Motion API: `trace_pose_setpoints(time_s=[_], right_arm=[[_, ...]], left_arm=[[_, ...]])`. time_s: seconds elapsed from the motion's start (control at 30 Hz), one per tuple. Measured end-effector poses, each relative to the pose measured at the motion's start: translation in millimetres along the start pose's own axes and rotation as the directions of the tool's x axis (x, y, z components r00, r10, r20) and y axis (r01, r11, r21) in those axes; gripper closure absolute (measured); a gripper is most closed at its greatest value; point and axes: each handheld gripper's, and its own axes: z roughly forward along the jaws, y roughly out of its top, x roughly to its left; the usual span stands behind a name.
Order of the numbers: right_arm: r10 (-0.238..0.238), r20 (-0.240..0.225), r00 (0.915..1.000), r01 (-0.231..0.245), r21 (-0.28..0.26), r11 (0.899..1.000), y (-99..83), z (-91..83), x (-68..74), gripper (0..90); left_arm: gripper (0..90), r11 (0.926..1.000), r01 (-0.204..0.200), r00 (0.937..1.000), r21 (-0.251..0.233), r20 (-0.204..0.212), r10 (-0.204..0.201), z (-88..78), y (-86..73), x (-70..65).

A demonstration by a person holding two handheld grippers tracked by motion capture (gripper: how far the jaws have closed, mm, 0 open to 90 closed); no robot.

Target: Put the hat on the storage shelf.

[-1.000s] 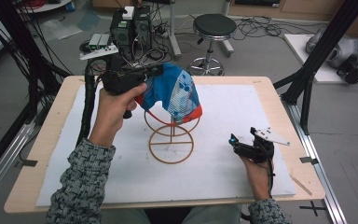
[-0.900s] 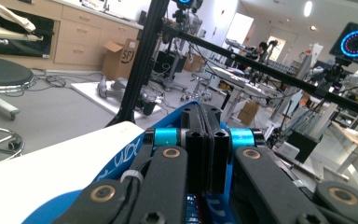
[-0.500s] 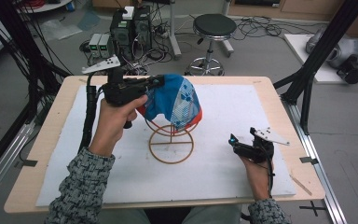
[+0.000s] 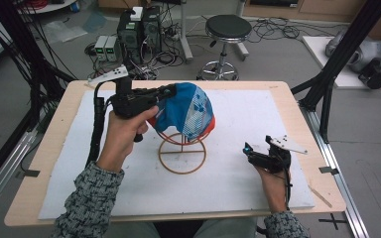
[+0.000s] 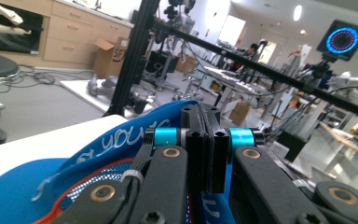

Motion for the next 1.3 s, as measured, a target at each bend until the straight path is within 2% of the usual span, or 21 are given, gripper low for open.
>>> trace_pose_setpoints(time_s=[0.07, 0.3, 0.37, 0.4, 0.67, 0.77, 0.87, 0.9, 0.93, 1.0, 1.07, 1.3], right_arm=[[0.001, 0.0, 1.0, -0.001, 0.0, 1.0, 0.0, 0.0, 0.0, 12.5], [0.0, -0.001, 1.0, 0.0, 0.002, 1.0, -0.1, 0.3, -0.1, 12.6], [0.002, -0.002, 1.0, -0.002, 0.003, 1.0, -0.2, 0.3, 0.0, 12.5], [0.002, -0.001, 1.0, -0.002, 0.002, 1.0, -0.1, 0.3, -0.1, 12.5], [0.002, -0.002, 1.0, -0.002, 0.004, 1.0, -0.1, 0.3, 0.0, 12.6], [0.0, -0.002, 1.0, 0.0, 0.004, 1.0, -0.2, 0.3, 0.0, 12.6], [-0.001, -0.002, 1.0, 0.001, 0.004, 1.0, -0.1, 0.3, 0.1, 12.6], [-0.001, -0.003, 1.0, 0.001, 0.003, 1.0, -0.1, 0.4, 0.1, 12.6], [-0.002, -0.003, 1.0, 0.002, 0.003, 1.0, -0.1, 0.5, 0.2, 12.5], [-0.003, -0.002, 1.0, 0.003, 0.002, 1.0, -0.1, 0.7, 0.2, 12.6], [0.002, -0.003, 1.0, -0.002, 0.005, 1.0, -0.1, 0.7, 0.7, 12.6], [-0.005, -0.003, 1.0, 0.005, 0.008, 1.0, -0.1, 1.2, 1.0, 12.6]], left_arm=[[88.7, 0.9998, 0.016, 0.9996, -0.009, 0.025, -0.016, 1.0, 0.0, -3.1], [88.7, 0.9979, 0.061, 0.997, -0.023, 0.049, -0.06, 2.0, 0.7, -4.4], [88.7, 0.9965, 0.078, 0.9951, -0.031, 0.064, -0.076, 2.2, 1.3, -4.9], [88.7, 0.9939, 0.104, 0.9913, -0.038, 0.086, -0.1, 2.7, 1.4, -5.7], [88.7, 0.9948, 0.099, 0.991, -0.024, 0.093, -0.096, 3.2, -1.2, -10.6], [88.7, 0.9955, 0.093, 0.9925, -0.016, 0.08, -0.092, 2.5, -4.8, -9.8], [88.7, 0.9986, 0.052, 0.9986, -0.007, 0.012, -0.052, -0.9, -9.4, -4.6], [88.7, 0.9986, 0.052, 0.9986, -0.007, 0.012, -0.052, -0.9, -9.4, -4.6], [88.7, 0.9997, 0.025, 0.9996, -0.005, -0.012, -0.025, -2.9, -11.5, -1.3], [88.7, 0.9999, 0.016, 0.9997, -0.002, -0.017, -0.016, -3.6, -12.6, 0.2], [88.7, 0.9998, -0.014, 0.9992, 0.013, -0.038, 0.014, -4.9, -16.6, 2.9], [88.7, 0.9995, -0.025, 0.9976, 0.022, -0.063, 0.026, -7.8, -23.4, 9.0]])
